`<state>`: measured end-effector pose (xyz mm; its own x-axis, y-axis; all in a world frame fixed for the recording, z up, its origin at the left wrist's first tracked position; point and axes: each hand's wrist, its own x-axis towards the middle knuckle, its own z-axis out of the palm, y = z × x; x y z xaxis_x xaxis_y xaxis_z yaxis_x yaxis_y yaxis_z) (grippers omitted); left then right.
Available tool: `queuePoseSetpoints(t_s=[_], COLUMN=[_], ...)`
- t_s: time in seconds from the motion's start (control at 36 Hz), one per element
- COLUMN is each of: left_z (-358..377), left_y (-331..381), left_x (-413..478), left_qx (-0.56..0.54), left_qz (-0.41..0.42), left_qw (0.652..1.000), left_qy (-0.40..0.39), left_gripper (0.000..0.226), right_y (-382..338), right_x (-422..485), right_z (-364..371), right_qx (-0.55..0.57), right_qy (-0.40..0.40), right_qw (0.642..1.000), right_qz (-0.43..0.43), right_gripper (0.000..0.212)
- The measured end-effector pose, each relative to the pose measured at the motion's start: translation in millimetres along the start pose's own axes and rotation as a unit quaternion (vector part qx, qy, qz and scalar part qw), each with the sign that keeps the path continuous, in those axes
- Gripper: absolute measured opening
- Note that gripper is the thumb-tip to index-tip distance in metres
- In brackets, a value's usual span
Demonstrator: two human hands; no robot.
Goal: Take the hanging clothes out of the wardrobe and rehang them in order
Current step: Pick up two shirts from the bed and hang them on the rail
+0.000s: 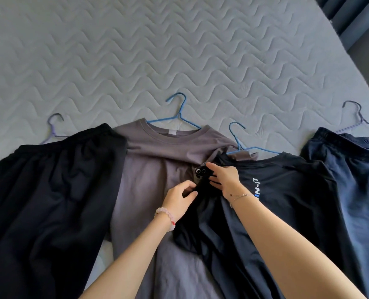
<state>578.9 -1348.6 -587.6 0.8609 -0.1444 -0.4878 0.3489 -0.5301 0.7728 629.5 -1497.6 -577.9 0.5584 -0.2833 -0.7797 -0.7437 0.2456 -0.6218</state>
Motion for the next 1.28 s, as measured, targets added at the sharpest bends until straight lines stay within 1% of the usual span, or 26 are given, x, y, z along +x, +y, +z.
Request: queuePoseSetpoints(t_s=[0.08,0.17,0.25,0.39,0.47,0.53,0.67,0.78,0.83,0.89,1.03,1.17,1.28], left_z=[-3,-12,-30,-74,-103,-119,-142,-155,-161,-164,-172,-175,-172], left_y=[0,0,4,7,9,12,13,3,-3,-7,-8,-15,-4], left_x=[-4,-4,10,57,90,110,151,171,174,175,176,159,136], left_qx=[0.004,-0.018,-0.021,0.080,0.138,0.193,0.280,0.332,0.360,0.379,0.406,0.371,0.348], left_qz=[0.021,0.019,0.012,0.025,0.031,0.030,0.028,-0.027,-0.056,-0.068,-0.078,-0.061,-0.029], left_qw=[0.999,0.999,1.000,0.988,0.978,0.968,0.947,0.935,0.925,0.917,0.905,0.921,0.926], left_qy=[-0.032,-0.035,0.009,0.128,0.153,0.156,0.155,0.124,0.108,0.100,0.096,0.099,0.145], left_gripper=[0.011,0.013,0.013,0.018,0.029,0.038,0.046,0.052,0.054,0.055,0.052,0.040,0.034], right_y=[3,3,0,-4,-2,0,11,21,24,27,29,32,30], right_x=[0,-5,-9,-11,-8,-7,-1,1,-1,-2,-8,-15,-30], right_z=[-4,-10,-16,-21,-23,-24,-27,-31,-33,-35,-37,-40,-43], right_qx=[-0.001,-0.030,-0.057,-0.062,-0.052,-0.045,-0.038,-0.044,-0.048,-0.052,-0.047,-0.048,-0.047], right_qy=[0.017,0.028,0.018,-0.012,-0.027,-0.036,-0.044,-0.053,-0.060,-0.062,-0.059,-0.048,-0.034], right_qw=[1.000,0.998,0.995,0.994,0.995,0.995,0.996,0.996,0.996,0.996,0.996,0.997,0.997], right_qz=[-0.012,-0.043,-0.078,-0.086,-0.082,-0.078,-0.061,-0.054,-0.048,-0.043,-0.039,-0.036,-0.049], right_gripper=[0.032,0.030,0.029,0.027,0.016,0.009,0.012,0.006,0.011,0.015,0.018,0.012,0.014])
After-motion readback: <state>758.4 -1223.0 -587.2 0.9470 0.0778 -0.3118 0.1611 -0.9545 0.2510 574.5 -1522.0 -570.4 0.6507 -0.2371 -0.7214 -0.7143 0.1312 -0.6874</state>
